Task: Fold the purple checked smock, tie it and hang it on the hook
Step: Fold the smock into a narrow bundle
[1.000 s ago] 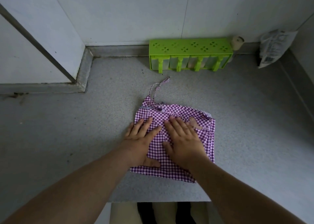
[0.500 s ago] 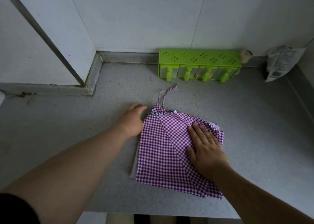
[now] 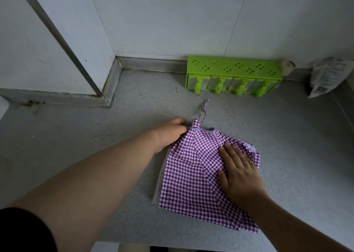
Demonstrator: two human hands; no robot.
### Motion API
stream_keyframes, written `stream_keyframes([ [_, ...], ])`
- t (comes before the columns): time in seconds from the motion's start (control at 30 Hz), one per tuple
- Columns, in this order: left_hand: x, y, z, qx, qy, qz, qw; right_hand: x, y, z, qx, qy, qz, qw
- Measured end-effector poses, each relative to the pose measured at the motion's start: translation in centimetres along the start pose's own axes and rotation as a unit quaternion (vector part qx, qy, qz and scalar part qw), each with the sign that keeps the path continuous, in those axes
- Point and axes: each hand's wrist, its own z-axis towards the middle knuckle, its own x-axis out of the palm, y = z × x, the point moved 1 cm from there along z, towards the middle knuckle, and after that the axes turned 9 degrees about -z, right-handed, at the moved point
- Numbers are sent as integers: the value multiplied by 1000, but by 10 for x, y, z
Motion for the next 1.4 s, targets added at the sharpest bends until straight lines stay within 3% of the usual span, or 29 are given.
stream_keyframes([
  [0.17, 4, -3, 5, -16, -44, -65, 997, -1, 0, 1, 3, 3, -1, 1000],
  [0.3, -12, 7, 14, 1, -146, -92, 985, 0, 0, 0, 5, 9, -2, 1000],
  [0.57, -74, 13, 22, -11, -329, -212, 920, 3, -1, 1, 4, 4, -2, 1000],
  [0.63, -87, 17, 20, -27, -396, -152, 905, 2, 0, 1, 4, 9, -2, 1000],
  [0.7, -87, 19, 5, -1, -420, 41, 906, 2, 0, 1, 6, 11, 4, 1000],
  [0.77, -78, 15, -9, 146, -375, 269, 875, 1, 0, 1, 7, 10, 10, 1000],
  [0.83, -62, 9, -10, 243, -204, 389, 865, 2, 0, 2, 6, 12, 2, 1000],
  [0.9, -44, 10, -5, 203, -61, 403, 890, 3, -1, 2, 6, 11, -2, 1000],
  [0.93, -36, 11, -3, 168, -33, 376, 911, 3, -1, 2, 7, 11, -2, 1000],
  [1.03, -25, 8, 0, 111, -26, 300, 947, 3, 0, 2, 7, 9, 4, 1000],
  [1.17, -36, 5, -2, 109, -49, 330, 936, 2, -1, 2, 8, 9, 2, 1000],
  [1.33, -59, 2, -4, 73, -33, 314, 946, 4, -1, 1, 6, 9, 9, 1000],
  [1.4, -67, 0, -3, 63, -40, 353, 933, 4, -1, 1, 6, 8, 7, 1000],
])
